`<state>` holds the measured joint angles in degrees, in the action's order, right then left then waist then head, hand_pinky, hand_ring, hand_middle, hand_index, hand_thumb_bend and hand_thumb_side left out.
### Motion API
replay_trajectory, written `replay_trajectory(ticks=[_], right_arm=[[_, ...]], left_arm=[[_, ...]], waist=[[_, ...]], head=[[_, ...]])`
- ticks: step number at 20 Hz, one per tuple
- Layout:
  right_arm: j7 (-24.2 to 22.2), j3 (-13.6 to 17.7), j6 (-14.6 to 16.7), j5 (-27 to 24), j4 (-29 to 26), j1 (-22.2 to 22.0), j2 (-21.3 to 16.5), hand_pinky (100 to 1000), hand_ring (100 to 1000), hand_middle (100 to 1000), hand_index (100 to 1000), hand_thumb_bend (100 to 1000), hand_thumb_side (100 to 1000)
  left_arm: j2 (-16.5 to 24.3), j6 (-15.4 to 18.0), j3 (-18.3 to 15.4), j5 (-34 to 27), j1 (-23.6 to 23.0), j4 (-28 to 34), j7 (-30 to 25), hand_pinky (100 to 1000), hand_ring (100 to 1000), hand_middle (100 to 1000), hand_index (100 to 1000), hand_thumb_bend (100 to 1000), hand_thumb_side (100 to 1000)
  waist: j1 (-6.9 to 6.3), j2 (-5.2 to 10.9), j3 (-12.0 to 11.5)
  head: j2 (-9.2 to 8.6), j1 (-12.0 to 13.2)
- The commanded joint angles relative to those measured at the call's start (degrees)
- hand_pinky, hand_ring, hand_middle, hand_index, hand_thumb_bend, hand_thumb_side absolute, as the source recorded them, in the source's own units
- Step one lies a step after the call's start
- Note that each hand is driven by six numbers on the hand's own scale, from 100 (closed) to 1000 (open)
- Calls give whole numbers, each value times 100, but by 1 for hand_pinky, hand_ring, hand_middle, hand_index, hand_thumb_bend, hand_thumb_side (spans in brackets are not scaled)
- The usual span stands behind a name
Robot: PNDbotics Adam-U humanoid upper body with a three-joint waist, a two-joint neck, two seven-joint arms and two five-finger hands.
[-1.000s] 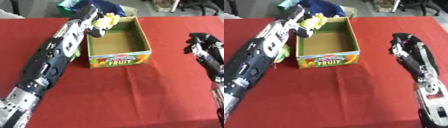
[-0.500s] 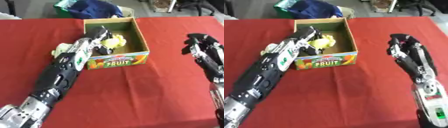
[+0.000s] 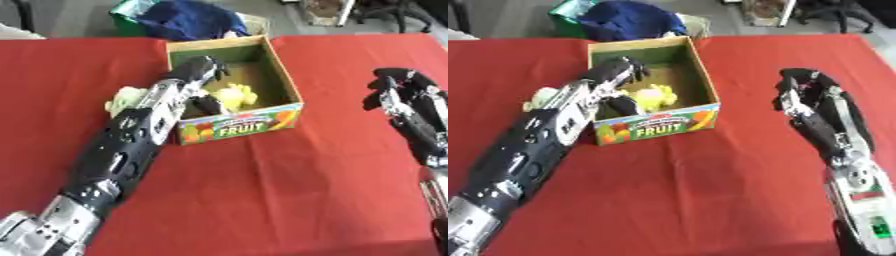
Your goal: Pick up objects on the table and place them in the box.
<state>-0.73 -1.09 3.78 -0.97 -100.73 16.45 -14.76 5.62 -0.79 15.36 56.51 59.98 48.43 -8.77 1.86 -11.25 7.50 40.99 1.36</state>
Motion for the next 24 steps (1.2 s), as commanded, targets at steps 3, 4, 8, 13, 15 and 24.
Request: replay_trajectory(ticks=[3,4,8,13,15,24], right_arm=[[-5,35,18,-23,-85,57,-63,520,523,565,728,100,446],[0,41,18,-21,-85,53,-68,520,523,564,728,100,433],[15,58,19,-3,-80,26,-95,520,523,565,728,100,446],[61,102,25,16,-94,17,-140,520,523,565,728,100,441],[76,114,29,15,-105,21,-153,520,523,565,728,100,441],[99,132,27,12,-127,28,-171,520,523,564,727,100,442]], left_arm=[[344,-51,15,-290,71,742,385,714,696,668,815,958,539],[451,-93,17,-441,52,947,430,696,671,648,808,953,535],[916,-362,-12,-1271,-195,1851,551,677,643,622,794,938,504],[1619,-855,-224,-2498,-896,2926,884,624,578,559,760,894,386],[1787,-1010,-344,-2988,-1310,3294,1076,614,566,547,752,871,347],[1968,-1266,-831,-3889,-2819,4356,1793,604,555,534,744,812,289]], waist=[[17,89,-57],[15,89,-76],[7,85,-169],[1,81,-295],[6,81,-353],[9,71,-449]], head=[[-49,-38],[-49,-53],[-37,-147],[-37,-252],[-22,-276],[-18,-291]])
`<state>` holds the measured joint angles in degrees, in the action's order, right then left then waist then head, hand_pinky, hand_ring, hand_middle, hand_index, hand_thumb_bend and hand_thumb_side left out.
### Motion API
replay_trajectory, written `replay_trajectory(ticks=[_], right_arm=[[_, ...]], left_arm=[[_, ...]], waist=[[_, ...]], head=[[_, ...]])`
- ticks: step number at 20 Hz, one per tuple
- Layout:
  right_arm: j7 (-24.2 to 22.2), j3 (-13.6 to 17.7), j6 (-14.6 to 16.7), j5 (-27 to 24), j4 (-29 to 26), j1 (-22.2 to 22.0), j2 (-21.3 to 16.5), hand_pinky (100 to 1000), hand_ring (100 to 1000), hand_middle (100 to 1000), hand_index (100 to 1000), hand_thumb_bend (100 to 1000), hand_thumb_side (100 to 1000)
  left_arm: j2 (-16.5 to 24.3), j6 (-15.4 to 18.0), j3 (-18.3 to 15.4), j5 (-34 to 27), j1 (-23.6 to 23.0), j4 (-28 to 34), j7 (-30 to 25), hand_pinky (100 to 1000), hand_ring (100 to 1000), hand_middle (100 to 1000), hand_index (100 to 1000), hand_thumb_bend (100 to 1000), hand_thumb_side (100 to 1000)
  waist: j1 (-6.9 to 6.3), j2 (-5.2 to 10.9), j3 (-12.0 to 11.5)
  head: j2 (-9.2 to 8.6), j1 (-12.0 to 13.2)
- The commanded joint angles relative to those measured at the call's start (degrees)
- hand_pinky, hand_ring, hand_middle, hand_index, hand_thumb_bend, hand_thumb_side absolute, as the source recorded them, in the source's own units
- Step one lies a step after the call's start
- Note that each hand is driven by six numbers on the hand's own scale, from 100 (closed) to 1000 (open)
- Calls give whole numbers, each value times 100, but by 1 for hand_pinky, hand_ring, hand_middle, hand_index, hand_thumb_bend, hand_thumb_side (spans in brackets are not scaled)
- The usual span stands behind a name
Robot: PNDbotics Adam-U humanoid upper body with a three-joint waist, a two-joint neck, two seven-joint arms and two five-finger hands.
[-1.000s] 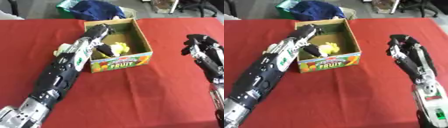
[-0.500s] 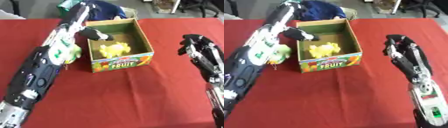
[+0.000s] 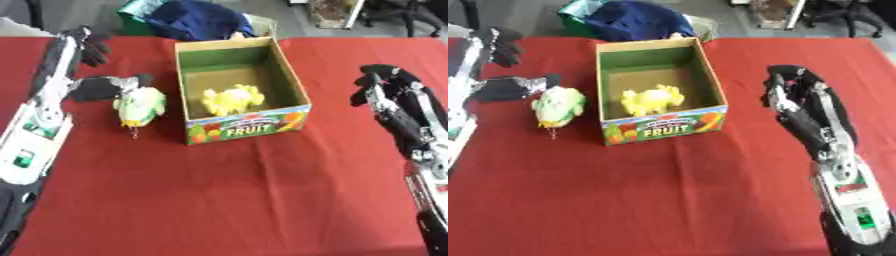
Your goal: Pick up objects on the table and place them in the box.
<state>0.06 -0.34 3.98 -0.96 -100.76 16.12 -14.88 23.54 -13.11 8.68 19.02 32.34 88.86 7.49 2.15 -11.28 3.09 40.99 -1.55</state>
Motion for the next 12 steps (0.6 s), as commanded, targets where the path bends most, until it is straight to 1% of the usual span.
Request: replay_trajectory(ticks=[1,6,12], right_arm=[[23,58,7,13,-124,60,-159,521,524,564,727,100,444],[23,57,5,19,-123,41,-156,521,524,564,727,100,445],[34,67,2,22,-126,40,-153,521,524,563,727,100,443]], left_arm=[[174,-48,-193,-169,-139,374,212,603,554,533,743,811,288],[114,-80,-316,-305,-407,512,370,601,550,530,740,803,280],[71,-63,-324,-390,-495,437,418,599,549,530,740,791,272]], waist=[[-20,73,-15],[-21,83,-41],[-15,81,-44]], head=[[-10,4],[7,77],[13,67]])
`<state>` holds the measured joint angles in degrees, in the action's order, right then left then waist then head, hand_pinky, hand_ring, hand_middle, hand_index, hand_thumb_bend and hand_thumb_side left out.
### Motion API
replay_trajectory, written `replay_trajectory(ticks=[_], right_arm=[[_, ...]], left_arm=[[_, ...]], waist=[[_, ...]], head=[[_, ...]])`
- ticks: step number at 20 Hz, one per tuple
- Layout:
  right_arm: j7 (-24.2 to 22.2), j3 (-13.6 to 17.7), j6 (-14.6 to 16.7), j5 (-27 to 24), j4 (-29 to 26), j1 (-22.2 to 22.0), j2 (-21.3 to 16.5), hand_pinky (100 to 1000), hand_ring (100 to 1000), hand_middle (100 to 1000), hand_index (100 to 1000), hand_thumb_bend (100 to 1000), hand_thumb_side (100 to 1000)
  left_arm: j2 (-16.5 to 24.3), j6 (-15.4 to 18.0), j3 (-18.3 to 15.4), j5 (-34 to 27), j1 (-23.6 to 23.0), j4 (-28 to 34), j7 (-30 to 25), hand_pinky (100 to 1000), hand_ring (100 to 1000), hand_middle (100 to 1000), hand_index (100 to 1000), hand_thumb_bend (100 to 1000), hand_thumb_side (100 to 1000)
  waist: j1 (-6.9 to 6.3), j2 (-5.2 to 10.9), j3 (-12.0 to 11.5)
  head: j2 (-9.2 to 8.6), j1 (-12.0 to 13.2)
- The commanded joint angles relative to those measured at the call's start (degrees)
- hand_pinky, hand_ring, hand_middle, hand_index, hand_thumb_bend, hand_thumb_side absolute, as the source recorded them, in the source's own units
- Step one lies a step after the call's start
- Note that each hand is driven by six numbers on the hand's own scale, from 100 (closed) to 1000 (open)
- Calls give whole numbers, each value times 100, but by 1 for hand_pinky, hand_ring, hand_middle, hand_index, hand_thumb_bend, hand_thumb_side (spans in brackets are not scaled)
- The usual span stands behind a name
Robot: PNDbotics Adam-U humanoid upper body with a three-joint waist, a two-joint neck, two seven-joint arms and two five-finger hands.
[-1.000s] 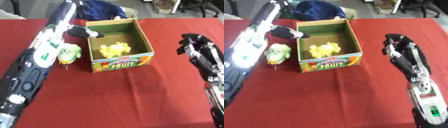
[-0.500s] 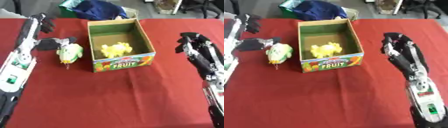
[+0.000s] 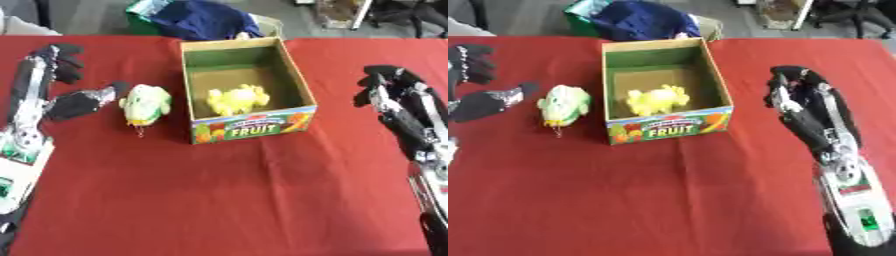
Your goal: Pick up objects on the table and place them in the box.
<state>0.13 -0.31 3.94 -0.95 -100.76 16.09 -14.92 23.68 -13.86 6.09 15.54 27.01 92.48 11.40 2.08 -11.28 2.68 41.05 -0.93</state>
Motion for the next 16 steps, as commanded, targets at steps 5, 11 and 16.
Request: replay_trajectory(ticks=[5,11,16], right_arm=[[27,61,1,29,-123,33,-148,521,524,563,727,100,446],[26,59,-1,31,-125,28,-147,521,524,563,727,100,447],[29,61,-6,35,-125,17,-147,521,524,563,727,100,449]], left_arm=[[50,21,-61,-56,-5,-2,4,600,549,530,740,794,279],[43,17,-58,-61,-17,-35,-30,600,549,530,741,795,283],[42,14,-47,-61,-12,-41,-48,600,550,531,741,796,284]], waist=[[-25,82,4],[-37,86,10],[-49,86,21]], head=[[33,-30],[177,-42],[249,-59]])
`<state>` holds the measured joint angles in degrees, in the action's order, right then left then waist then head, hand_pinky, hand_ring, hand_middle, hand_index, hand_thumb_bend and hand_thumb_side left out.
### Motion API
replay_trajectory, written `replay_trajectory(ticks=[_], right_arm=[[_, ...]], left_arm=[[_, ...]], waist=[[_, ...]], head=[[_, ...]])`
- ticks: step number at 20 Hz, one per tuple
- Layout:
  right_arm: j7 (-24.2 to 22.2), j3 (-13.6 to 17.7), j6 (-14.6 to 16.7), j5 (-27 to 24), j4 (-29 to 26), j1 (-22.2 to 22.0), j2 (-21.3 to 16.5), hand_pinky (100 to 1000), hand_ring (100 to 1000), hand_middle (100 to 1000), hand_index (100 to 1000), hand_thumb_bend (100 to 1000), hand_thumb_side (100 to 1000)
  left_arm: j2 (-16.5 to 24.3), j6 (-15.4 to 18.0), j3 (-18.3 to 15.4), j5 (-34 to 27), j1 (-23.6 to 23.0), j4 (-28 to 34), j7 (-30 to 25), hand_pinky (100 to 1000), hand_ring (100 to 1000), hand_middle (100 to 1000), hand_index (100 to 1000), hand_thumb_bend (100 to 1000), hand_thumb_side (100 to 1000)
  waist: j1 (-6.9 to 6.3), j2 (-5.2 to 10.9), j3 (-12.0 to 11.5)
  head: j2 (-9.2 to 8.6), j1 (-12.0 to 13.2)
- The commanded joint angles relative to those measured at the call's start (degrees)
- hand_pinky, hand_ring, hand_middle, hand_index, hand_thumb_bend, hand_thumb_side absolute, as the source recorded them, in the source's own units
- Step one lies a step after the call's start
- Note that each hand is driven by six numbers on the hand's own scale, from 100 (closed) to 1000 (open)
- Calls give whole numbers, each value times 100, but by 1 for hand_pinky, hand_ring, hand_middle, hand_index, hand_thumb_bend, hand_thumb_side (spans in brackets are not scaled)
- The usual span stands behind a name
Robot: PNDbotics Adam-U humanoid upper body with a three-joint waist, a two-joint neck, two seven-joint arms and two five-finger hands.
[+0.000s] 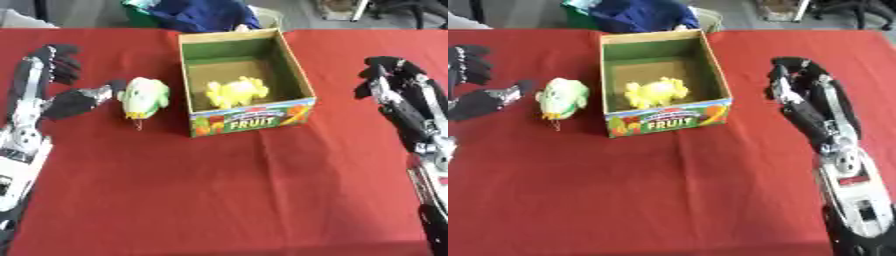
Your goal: Pick up objects on the table and place them in the box.
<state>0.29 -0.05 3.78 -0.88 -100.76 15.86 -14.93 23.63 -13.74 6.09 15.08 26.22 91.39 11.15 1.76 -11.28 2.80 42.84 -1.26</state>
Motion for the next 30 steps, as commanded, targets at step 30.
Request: replay_trajectory(ticks=[30], right_arm=[[30,41,8,20,-146,17,-158,522,526,562,727,100,445]], left_arm=[[37,-8,-44,-13,57,59,-52,598,549,530,741,794,287]], waist=[[3,98,-10]], head=[[13,-94]])
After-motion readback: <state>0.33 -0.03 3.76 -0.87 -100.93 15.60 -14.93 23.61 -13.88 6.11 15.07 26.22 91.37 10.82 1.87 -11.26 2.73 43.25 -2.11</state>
